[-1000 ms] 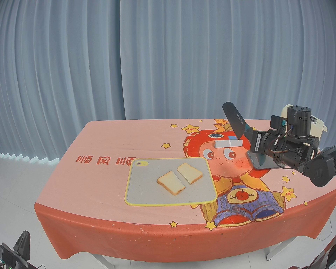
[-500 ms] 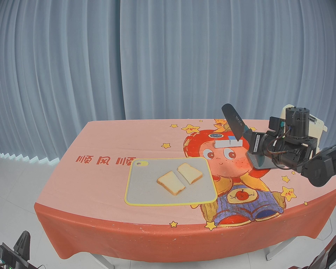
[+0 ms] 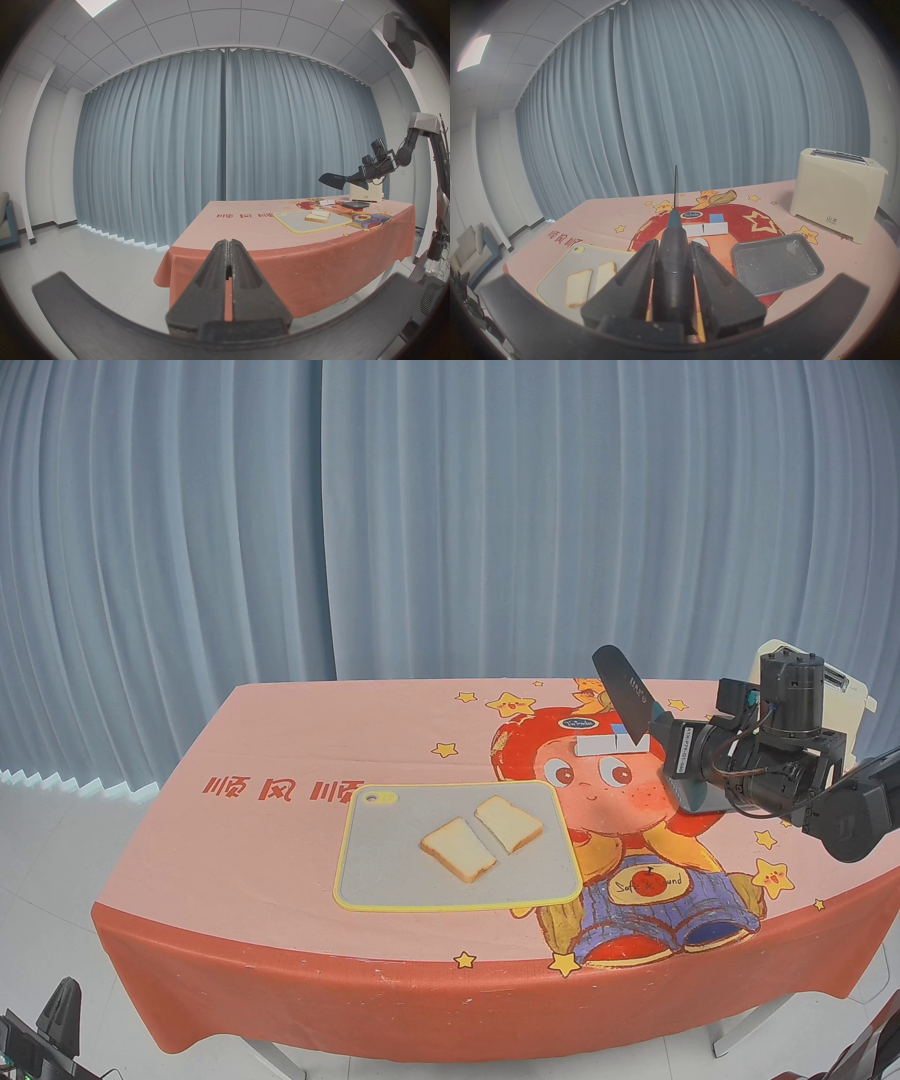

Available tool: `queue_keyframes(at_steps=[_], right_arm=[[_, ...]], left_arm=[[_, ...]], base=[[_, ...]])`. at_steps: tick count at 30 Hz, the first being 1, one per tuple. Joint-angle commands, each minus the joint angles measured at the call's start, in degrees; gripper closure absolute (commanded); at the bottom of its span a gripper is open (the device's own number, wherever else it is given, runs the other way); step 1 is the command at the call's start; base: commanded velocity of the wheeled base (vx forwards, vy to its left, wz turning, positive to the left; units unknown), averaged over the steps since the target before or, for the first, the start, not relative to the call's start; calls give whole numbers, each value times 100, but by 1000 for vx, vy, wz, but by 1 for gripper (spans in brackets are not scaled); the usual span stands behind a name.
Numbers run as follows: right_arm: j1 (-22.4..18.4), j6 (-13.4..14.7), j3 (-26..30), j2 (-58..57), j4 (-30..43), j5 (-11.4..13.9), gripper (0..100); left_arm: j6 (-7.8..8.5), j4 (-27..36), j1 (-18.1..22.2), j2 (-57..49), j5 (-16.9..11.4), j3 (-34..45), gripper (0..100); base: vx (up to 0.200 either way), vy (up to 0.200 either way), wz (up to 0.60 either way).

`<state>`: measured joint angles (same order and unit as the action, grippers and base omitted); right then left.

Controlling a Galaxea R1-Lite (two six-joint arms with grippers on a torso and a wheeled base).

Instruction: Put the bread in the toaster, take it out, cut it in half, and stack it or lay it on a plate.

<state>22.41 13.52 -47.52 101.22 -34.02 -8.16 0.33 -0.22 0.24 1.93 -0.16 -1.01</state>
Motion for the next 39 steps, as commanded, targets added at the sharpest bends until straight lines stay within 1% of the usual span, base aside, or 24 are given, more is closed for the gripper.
queue_keyframes(at_steps=[1, 15, 29, 32, 39], right_arm=[[1, 2, 6, 56, 1, -2, 100], [-26, 2, 32, 109, 1, -28, 100], [-52, -7, 313, 65, 1, -81, 100], [-61, -16, 489, -50, -8, -81, 100], [-26, -16, 542, -217, 1, -81, 100]], left_arm=[[2, -4, 2, 10, -2, 101, 100], [2, -4, 2, 1, -2, 101, 100], [2, -4, 2, 10, -2, 101, 100], [2, -4, 2, 1, -2, 101, 100], [2, -4, 2, 10, -2, 101, 100]], base=[[0, 0, 0], [0, 0, 0], [0, 0, 0], [0, 0, 0], [0, 0, 0]])
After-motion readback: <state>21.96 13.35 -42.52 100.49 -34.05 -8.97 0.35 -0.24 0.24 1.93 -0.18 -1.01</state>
